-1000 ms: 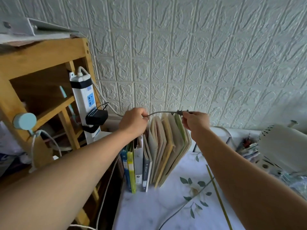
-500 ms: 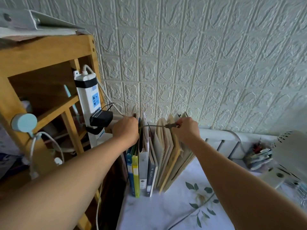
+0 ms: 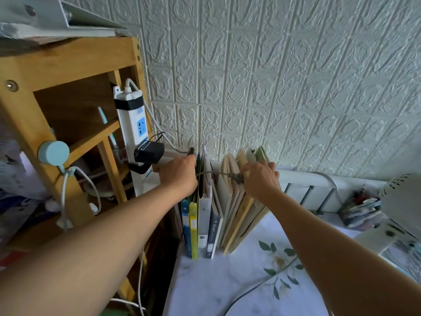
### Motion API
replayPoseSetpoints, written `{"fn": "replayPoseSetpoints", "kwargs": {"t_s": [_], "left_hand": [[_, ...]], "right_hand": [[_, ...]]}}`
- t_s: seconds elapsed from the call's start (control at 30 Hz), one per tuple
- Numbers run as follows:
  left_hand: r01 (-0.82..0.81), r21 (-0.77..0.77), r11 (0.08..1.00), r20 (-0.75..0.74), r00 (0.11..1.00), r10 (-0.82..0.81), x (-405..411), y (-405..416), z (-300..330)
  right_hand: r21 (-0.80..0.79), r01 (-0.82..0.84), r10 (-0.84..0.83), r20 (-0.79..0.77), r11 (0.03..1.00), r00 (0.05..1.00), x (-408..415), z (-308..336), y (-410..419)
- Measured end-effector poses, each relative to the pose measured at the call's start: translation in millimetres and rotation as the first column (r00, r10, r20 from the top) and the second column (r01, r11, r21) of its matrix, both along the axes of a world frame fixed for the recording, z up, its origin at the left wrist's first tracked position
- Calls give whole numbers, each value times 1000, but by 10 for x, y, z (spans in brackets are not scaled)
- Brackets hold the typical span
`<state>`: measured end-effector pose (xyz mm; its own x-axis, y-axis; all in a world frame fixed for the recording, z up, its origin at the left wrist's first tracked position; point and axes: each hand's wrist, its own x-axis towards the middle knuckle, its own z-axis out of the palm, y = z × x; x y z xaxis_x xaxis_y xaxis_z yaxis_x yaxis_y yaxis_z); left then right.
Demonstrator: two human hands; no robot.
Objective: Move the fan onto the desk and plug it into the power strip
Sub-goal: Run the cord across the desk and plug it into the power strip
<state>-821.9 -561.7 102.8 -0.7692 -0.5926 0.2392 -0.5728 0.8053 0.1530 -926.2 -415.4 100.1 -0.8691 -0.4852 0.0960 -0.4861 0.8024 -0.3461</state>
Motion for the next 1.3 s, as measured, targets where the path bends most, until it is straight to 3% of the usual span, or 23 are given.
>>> {"fn": "replayPoseSetpoints", "kwargs": {"t_s": [0.17, 0.37, 0.43, 0.5, 0.63, 0.8, 1.07, 1.3], "left_hand": [[86, -12, 996, -113, 990, -87, 74, 171, 66], [403, -93, 910, -266, 871, -413, 131, 754, -33], [511, -31, 859, -206, 838, -506, 116, 994, -203], [559, 82, 825, -55, 829, -556, 75, 1203, -476], [486, 294, 823, 278, 780, -560, -70, 1524, -1161], [398, 331, 855, 486, 705, -516, -228, 1769, -1823], [313, 273, 910, 571, 708, -415, -308, 1928, -2346], [333, 219, 917, 591, 703, -396, -303, 1855, -2363]], "right_hand": [[-172, 167, -167, 15, 971, 986, 75, 33, 335], [-144, 276, -264, 96, 950, 960, 142, -192, 913], [-113, 317, -299, 148, 942, 943, 186, -327, 1080], [-78, 343, -324, 183, 936, 928, 224, -510, 1221], [-11, 404, -386, 274, 915, 881, 234, -975, 1514], [1, 474, -446, 344, 880, 826, 261, -1450, 1851], [47, 560, -538, 352, 827, 766, 349, -1876, 2241], [30, 614, -579, 370, 789, 726, 506, -1918, 2415]]}}
